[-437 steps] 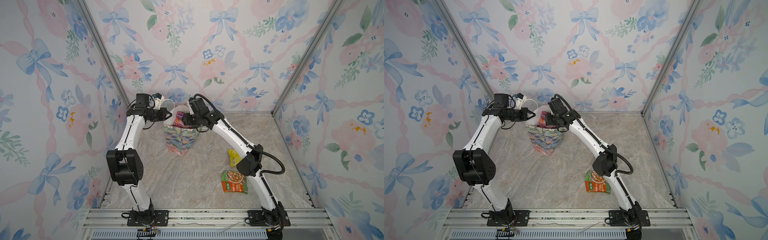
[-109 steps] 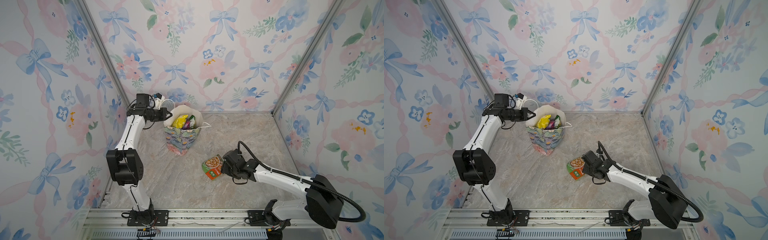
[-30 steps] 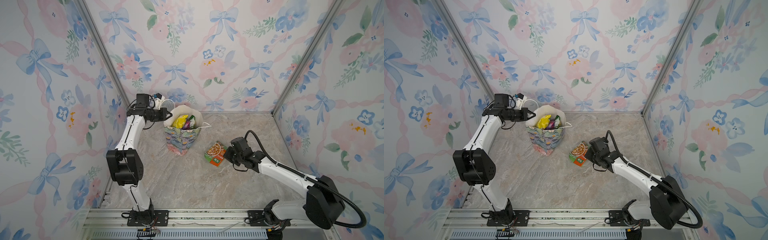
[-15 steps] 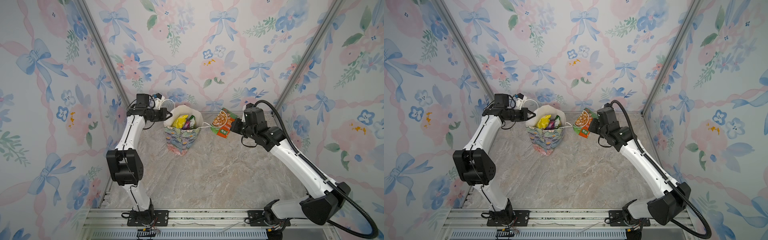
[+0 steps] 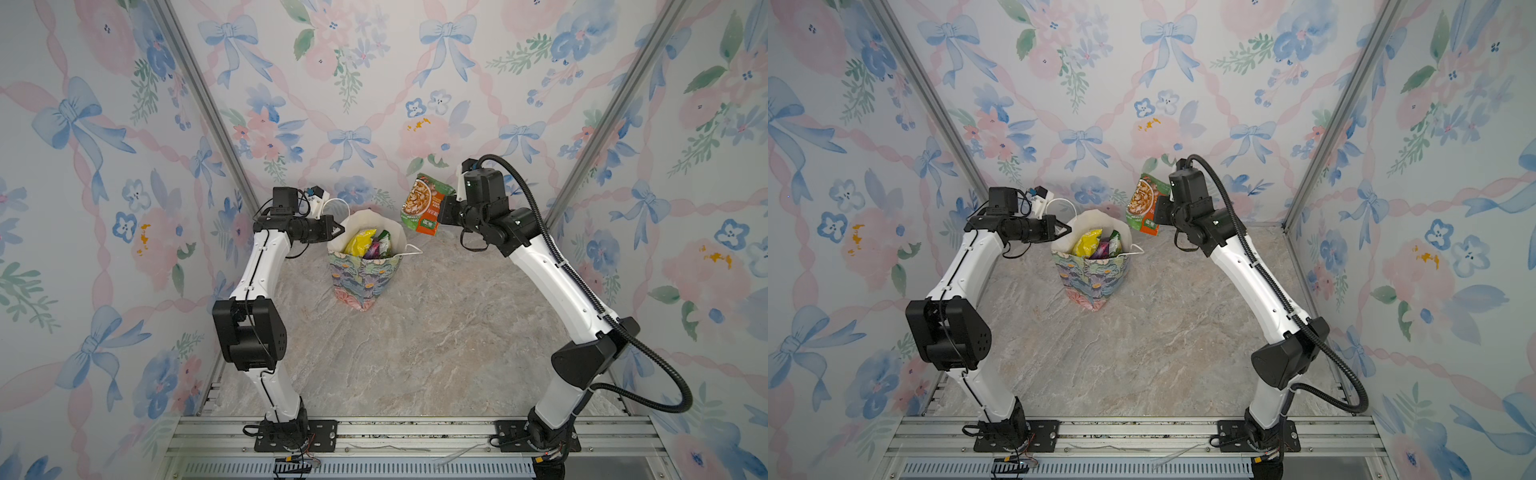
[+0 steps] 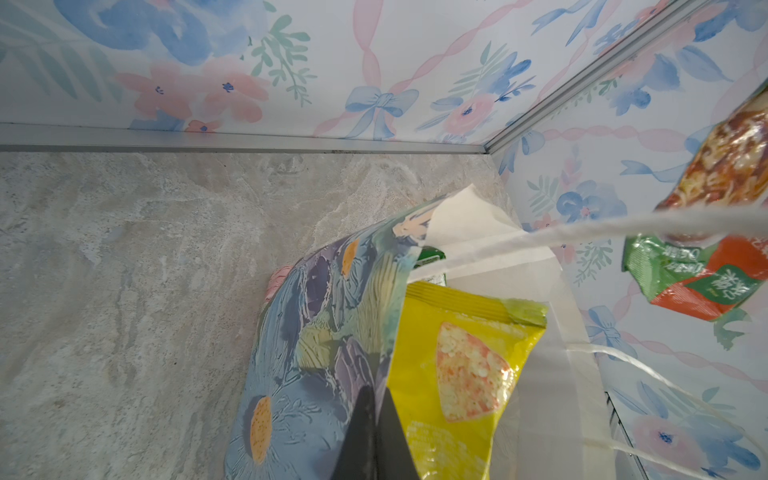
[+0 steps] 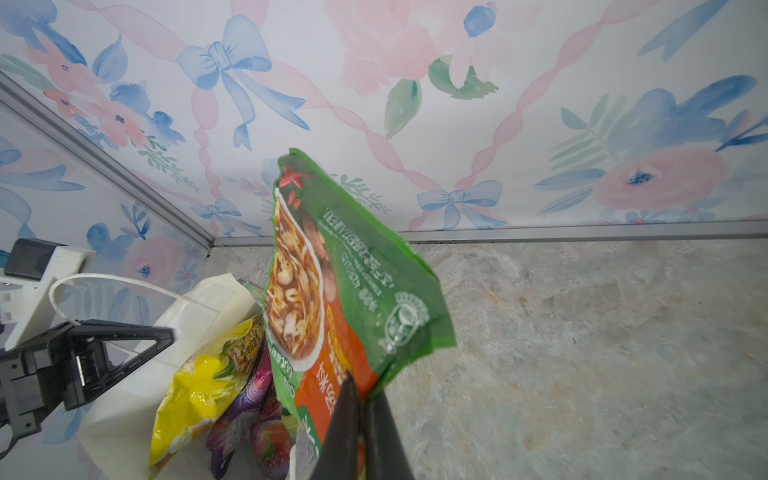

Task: Place the snacks into the paper bag
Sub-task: 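Lift the noodle packet and carry it over the bag, then lower the noodle packet into the bag and open the right gripper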

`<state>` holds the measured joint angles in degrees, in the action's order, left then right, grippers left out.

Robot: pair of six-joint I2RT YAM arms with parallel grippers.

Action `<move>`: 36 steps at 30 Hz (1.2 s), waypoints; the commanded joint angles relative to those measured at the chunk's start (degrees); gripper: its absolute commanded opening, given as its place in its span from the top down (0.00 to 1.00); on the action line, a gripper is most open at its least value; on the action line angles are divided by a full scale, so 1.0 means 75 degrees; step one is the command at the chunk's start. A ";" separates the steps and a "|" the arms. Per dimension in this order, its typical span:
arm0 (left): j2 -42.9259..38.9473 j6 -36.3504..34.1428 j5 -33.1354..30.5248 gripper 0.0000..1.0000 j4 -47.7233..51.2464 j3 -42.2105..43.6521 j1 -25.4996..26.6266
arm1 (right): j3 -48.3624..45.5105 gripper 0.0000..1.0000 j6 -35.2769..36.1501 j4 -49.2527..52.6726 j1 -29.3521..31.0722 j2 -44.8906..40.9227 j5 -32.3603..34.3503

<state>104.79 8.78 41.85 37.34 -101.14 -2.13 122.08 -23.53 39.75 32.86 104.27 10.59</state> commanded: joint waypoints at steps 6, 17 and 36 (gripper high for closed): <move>-0.0125 -0.0089 0.0085 1.00 0.0025 0.0068 0.0015 | 0.2437 1.00 0.0833 0.1320 0.0613 0.1500 0.0327; -0.0136 -0.0088 0.0052 1.00 0.0023 0.0079 0.0014 | 0.2742 1.00 0.1397 0.1599 0.1039 0.2076 0.1028; -0.0109 -0.0099 0.0057 1.00 0.0025 0.0078 -0.0003 | 0.3210 1.00 0.0817 0.1871 0.1554 0.2921 -0.0101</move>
<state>104.79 8.80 41.85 37.34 -101.14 -2.13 143.59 -15.29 52.16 43.51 124.42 13.65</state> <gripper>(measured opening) 0.047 0.065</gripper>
